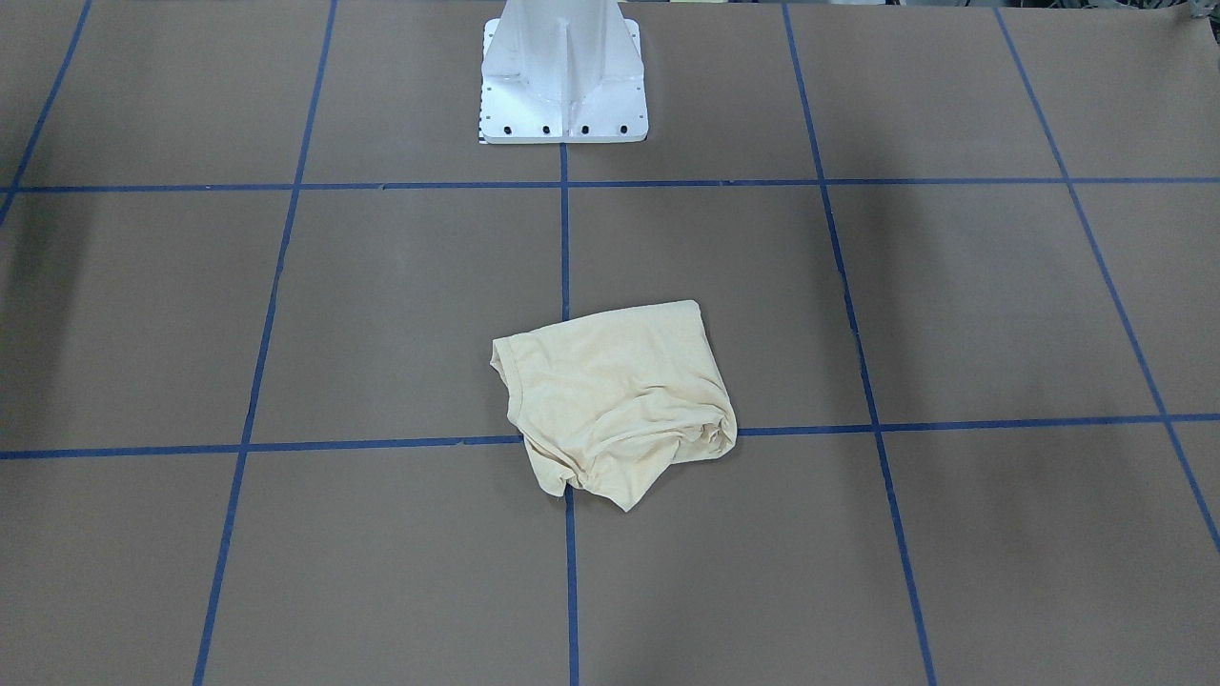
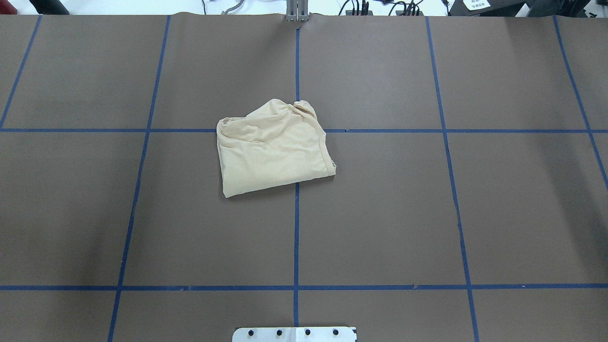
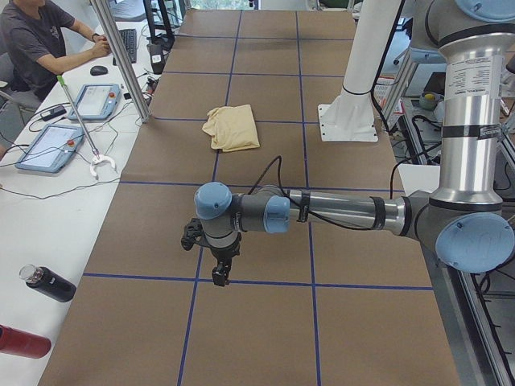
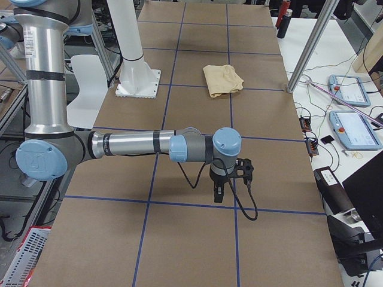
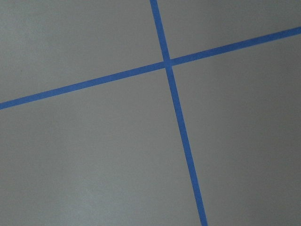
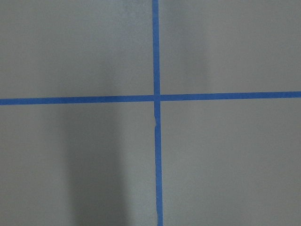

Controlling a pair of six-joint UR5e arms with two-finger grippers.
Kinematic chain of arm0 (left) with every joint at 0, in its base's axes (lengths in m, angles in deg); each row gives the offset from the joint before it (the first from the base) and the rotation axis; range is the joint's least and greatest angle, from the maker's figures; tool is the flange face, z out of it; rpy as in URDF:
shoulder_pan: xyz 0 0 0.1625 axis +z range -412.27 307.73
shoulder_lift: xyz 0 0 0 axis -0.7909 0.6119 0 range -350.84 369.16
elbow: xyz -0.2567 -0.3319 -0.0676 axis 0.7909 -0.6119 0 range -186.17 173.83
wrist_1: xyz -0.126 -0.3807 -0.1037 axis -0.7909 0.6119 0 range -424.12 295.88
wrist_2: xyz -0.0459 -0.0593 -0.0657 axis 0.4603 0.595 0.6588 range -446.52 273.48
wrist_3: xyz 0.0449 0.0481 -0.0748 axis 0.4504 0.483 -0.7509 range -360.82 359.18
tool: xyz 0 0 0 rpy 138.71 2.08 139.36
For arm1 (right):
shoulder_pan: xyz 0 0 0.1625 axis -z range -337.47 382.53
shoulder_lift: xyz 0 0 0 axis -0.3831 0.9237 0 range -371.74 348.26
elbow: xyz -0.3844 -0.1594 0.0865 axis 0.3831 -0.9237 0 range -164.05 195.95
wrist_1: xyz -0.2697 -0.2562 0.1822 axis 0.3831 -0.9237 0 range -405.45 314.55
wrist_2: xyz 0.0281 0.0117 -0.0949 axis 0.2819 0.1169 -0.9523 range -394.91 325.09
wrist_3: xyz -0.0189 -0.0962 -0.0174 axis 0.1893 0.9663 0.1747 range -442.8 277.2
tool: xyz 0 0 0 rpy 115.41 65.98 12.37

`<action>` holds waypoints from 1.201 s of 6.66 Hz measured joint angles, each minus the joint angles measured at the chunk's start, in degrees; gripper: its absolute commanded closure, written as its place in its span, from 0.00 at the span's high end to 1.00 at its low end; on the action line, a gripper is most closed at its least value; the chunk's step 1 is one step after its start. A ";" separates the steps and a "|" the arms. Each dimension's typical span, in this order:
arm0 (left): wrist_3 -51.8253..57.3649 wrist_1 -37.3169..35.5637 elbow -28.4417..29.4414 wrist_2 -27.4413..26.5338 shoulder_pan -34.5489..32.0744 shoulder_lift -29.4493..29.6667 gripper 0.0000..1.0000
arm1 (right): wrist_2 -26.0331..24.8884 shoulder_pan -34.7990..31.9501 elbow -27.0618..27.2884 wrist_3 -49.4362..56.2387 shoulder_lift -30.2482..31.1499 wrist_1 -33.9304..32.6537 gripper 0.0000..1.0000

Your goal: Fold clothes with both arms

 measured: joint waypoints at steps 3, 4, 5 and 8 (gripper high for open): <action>-0.37 -0.38 0.12 2.74 0.00 -0.20 1.00 | 0.19 0.00 -0.01 -0.02 0.18 0.05 1.00; -1.02 -0.39 0.15 2.88 0.00 -0.22 1.00 | 0.19 0.00 -0.01 -0.02 0.22 0.09 1.00; -3.68 -0.29 0.04 2.98 0.00 -0.22 1.00 | 0.19 0.00 -0.01 -0.02 0.23 0.13 1.00; -9.32 0.18 0.06 3.08 0.00 -0.23 1.00 | 0.19 0.00 -0.01 -0.02 0.25 0.16 1.00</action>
